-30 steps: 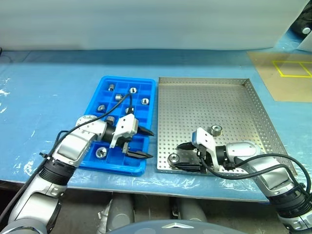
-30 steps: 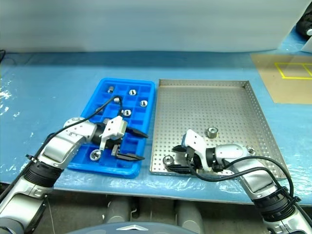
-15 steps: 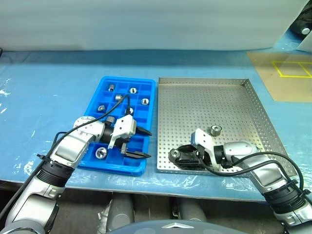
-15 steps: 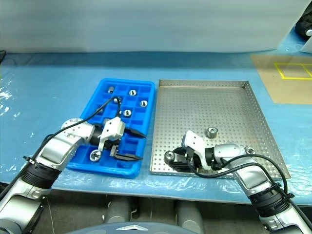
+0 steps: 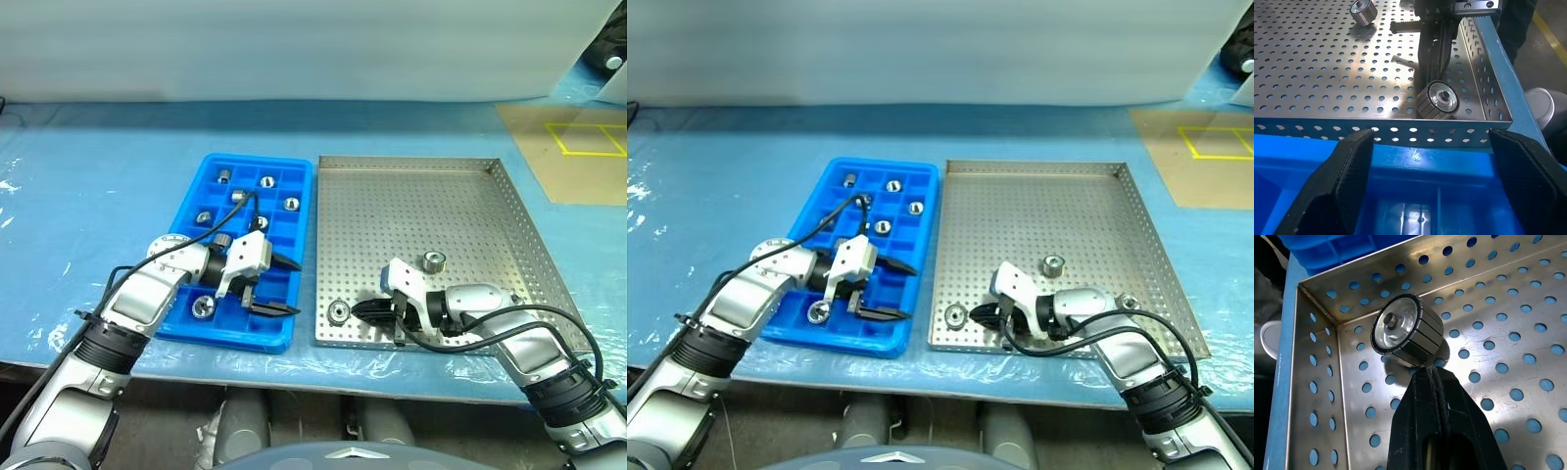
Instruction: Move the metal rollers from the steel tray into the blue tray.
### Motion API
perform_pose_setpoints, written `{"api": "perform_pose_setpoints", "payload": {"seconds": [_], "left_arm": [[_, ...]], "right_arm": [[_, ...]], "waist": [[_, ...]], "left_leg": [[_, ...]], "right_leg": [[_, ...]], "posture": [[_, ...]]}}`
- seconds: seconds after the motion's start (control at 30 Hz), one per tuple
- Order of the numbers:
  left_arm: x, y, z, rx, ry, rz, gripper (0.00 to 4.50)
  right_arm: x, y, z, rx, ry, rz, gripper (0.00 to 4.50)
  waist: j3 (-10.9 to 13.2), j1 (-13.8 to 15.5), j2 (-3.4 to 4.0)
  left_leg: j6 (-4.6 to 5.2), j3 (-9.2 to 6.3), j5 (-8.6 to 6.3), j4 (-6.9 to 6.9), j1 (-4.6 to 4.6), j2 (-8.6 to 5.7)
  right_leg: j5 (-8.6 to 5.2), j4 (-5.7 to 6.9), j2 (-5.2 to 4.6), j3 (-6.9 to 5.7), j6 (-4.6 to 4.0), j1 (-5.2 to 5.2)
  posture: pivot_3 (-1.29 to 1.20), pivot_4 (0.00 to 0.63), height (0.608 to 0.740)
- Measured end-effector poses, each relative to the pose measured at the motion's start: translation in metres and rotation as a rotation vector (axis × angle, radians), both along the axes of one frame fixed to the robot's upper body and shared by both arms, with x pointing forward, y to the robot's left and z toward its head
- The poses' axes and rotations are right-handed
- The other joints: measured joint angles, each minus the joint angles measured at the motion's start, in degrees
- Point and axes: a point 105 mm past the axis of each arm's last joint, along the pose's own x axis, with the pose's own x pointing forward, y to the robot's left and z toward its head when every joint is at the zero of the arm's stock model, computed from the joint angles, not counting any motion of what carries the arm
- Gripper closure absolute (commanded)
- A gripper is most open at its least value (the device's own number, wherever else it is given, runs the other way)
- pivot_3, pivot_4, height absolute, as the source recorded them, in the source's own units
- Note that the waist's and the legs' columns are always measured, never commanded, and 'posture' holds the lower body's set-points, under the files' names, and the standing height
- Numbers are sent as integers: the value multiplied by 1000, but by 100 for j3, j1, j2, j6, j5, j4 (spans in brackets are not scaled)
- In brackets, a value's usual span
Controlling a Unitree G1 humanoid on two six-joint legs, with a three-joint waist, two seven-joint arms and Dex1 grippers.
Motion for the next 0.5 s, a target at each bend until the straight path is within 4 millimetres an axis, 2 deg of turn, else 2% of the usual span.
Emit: {"api": "perform_pose_setpoints", "payload": {"seconds": [0.1,0.3,0.47,0.5], "left_arm": [[0,0,0,1,-3,-2,544],[0,1,0,1,-5,-7,544],[2,4,-3,2,0,-3,544],[2,4,-3,2,-3,-4,544]], "right_arm": [[-1,-11,2,-15,13,-9,4495],[4,-28,6,-43,-11,-53,2664],[8,-23,6,-15,-26,-72,2664],[15,-20,7,-3,-51,-94,2321]], "waist": [[0,4,0],[-1,5,0],[-1,-38,-1],[-1,-42,-1]], "left_leg": [[1,0,-1,0,0,0],[0,1,0,0,3,0],[-5,-1,3,0,18,4],[-7,-1,4,1,22,4]], "right_leg": [[0,-2,0,0,0,1],[0,-1,0,0,0,4],[7,3,6,4,-9,7],[9,5,9,5,-13,6]], "posture": [[-126,150,740],[-133,150,740],[-132,150,740],[-132,150,740]]}}
